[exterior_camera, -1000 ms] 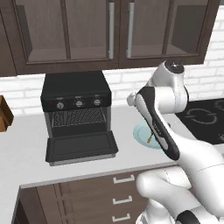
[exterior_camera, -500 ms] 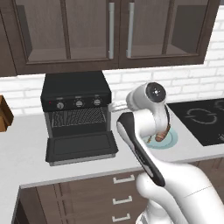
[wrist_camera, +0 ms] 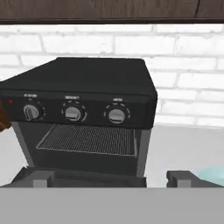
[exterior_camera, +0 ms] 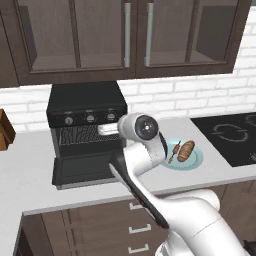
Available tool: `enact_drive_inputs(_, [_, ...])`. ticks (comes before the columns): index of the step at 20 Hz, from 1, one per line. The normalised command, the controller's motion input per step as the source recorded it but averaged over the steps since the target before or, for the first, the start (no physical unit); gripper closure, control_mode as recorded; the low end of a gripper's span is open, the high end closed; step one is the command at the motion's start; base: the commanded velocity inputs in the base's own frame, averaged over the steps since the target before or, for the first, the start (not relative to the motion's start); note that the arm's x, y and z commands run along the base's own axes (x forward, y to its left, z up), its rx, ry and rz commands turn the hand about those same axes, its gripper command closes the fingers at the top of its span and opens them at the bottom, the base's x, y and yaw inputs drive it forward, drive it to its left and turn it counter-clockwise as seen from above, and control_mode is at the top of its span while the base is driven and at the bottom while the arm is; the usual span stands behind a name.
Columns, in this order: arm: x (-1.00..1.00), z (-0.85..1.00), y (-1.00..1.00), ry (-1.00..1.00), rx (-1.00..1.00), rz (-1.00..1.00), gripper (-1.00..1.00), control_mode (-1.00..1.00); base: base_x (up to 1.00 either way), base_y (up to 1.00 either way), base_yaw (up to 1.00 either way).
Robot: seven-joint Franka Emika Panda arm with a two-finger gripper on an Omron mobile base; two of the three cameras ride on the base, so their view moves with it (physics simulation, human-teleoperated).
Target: Pick up the kebab skewer and baguette bread, and place them inside the toaster oven. Close the toaster oven door and start by setting the timer.
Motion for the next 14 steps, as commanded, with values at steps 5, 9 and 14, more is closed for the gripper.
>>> enact_drive_inputs(5, [0.00,0.00,0.28,-0.02,0.07,-0.02,-1.00,-1.00,0.00,0.00,0.00])
enact_drive_inputs(9, [0.04,0.00,0.11,-0.01,0.02,0.00,-1.00,-1.00,0.00,0.00,0.00])
enact_drive_inputs(14, [0.28,-0.12,0.09,-0.02,0.00,0.00,-1.00,-1.00,0.00,0.00,0.00])
